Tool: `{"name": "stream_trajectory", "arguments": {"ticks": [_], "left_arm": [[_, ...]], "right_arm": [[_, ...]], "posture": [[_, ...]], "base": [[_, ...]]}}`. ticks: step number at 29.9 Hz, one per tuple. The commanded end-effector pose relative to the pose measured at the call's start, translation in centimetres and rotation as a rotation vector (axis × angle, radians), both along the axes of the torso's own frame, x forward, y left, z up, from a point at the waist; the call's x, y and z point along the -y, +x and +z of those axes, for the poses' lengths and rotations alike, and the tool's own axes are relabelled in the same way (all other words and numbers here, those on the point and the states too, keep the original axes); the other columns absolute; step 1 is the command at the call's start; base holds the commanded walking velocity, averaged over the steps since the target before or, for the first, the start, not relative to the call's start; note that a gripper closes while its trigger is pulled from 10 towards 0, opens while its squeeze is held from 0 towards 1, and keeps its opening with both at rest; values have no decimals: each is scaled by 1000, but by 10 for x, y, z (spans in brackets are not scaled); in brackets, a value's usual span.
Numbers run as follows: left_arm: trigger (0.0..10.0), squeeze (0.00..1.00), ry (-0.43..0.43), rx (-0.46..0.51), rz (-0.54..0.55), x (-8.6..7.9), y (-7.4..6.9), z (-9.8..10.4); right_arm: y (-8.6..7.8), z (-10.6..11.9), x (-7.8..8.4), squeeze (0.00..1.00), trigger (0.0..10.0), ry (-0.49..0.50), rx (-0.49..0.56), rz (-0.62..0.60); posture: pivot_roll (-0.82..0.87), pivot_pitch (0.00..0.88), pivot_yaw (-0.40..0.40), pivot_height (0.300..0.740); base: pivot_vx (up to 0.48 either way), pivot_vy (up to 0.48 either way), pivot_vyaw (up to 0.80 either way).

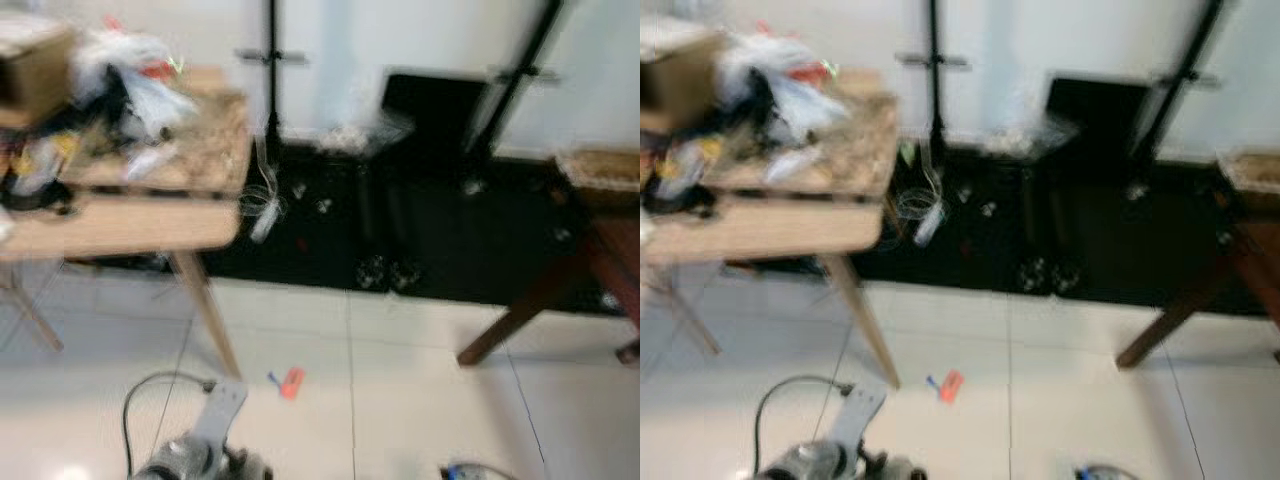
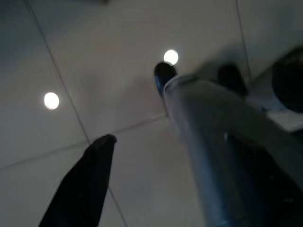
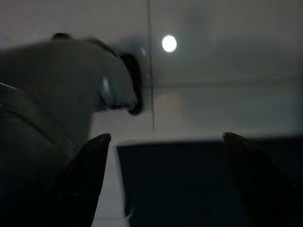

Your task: Picking trash to rubbish bin

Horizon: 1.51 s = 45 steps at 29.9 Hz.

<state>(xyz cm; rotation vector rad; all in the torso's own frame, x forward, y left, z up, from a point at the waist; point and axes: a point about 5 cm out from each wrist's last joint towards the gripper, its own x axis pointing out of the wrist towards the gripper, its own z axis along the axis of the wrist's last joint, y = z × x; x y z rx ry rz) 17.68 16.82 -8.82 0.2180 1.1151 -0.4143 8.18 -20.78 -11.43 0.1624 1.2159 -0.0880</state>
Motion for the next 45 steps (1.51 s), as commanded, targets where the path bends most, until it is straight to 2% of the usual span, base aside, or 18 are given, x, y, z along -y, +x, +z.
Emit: {"name": "stream_trajectory", "arguments": {"ticks": [1,16,33,42,45], "left_arm": [[10000,0,5,-60,-6,0,-16,-7],[10000,0,4,-63,-12,1,-17,-7],[10000,0,-2,-61,-6,3,-17,-7],[10000,0,4,-59,9,3,-17,-8],[10000,0,8,-60,12,3,-17,-8]], "right_arm": [[-5,-2,-7,0,10000,30,-17,16],[-2,-2,-10,0,10000,36,-10,31],[-2,0,0,0,10000,15,-11,40],[1,-1,-8,0,10000,22,-10,45],[-1,-1,-3,0,10000,17,-13,40]], "posture": [[95,73,-44,740],[93,64,-50,740],[94,53,-63,740],[94,62,-63,740],[94,62,-63,740]], "base": [[0,0,731],[0,0,731],[0,0,730],[0,0,731],[0,0,731]]}}
